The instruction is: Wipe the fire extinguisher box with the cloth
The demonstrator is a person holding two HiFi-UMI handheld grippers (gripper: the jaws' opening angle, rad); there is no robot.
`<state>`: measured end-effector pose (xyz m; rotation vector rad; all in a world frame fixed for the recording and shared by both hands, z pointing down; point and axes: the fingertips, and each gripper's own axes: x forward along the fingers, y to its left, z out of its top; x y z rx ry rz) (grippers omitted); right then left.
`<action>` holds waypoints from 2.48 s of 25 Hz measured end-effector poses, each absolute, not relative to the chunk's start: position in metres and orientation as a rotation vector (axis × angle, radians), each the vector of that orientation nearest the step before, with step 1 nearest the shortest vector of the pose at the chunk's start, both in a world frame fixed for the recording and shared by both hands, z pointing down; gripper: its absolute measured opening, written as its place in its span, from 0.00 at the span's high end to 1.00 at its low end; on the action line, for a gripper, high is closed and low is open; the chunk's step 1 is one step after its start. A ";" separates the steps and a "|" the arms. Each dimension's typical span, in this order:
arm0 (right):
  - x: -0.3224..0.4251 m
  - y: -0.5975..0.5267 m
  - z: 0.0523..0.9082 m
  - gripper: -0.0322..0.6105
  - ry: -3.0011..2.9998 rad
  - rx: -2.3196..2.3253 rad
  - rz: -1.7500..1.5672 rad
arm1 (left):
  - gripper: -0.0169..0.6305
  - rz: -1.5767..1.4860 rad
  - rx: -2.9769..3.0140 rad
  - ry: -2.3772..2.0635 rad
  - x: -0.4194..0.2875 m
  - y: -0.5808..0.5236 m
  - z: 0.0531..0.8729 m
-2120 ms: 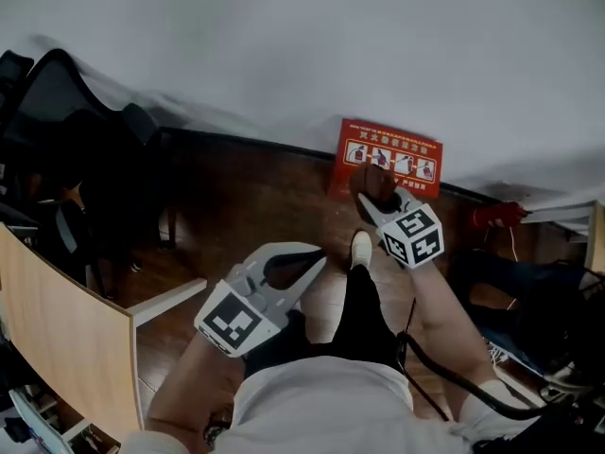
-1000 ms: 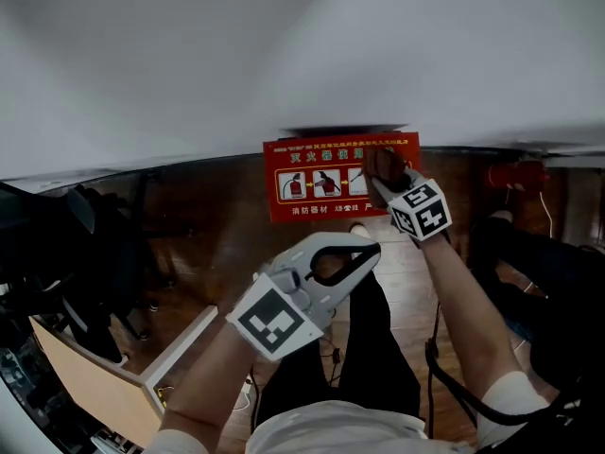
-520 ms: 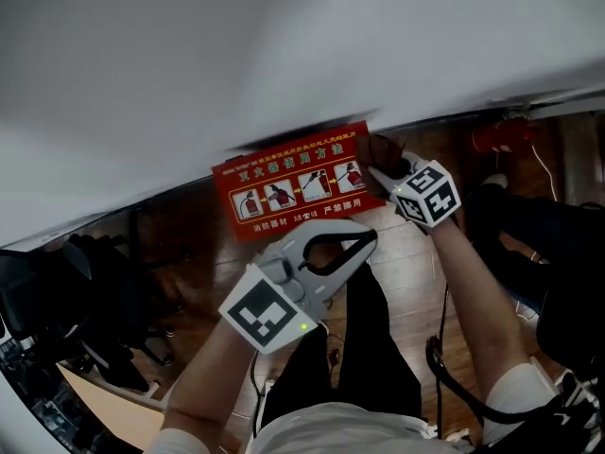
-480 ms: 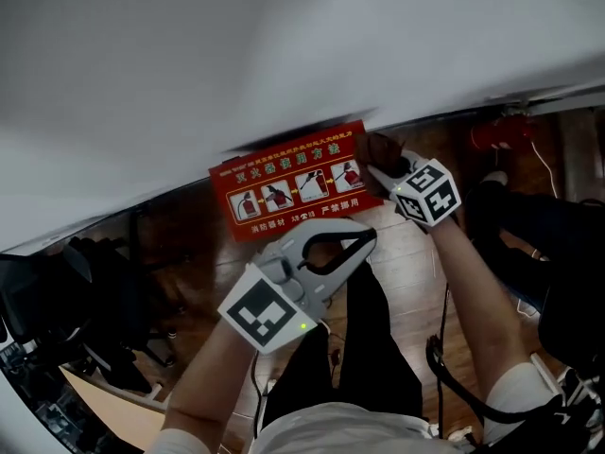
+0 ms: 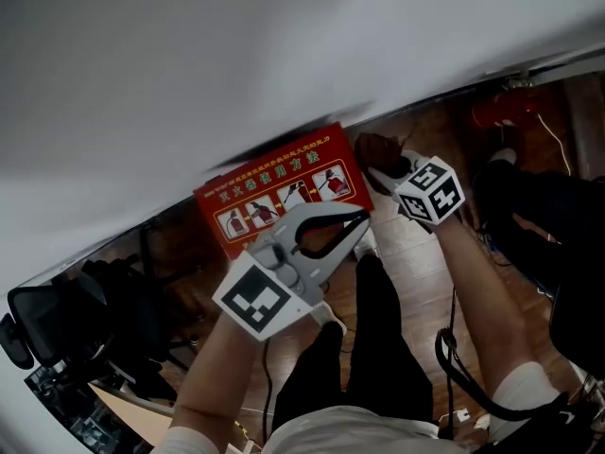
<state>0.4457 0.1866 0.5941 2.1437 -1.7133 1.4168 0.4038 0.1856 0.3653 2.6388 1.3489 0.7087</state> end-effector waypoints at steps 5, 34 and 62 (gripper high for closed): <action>0.438 0.177 0.649 0.87 -1.733 2.083 1.459 | 0.97 0.727 2.615 1.366 0.420 0.199 0.389; 0.410 0.195 0.858 0.87 -1.694 1.938 1.573 | 0.97 0.638 2.643 1.309 0.436 0.200 0.440; 0.274 0.133 0.640 0.87 -1.442 1.196 0.316 | 0.97 0.403 2.817 0.660 0.101 0.132 0.403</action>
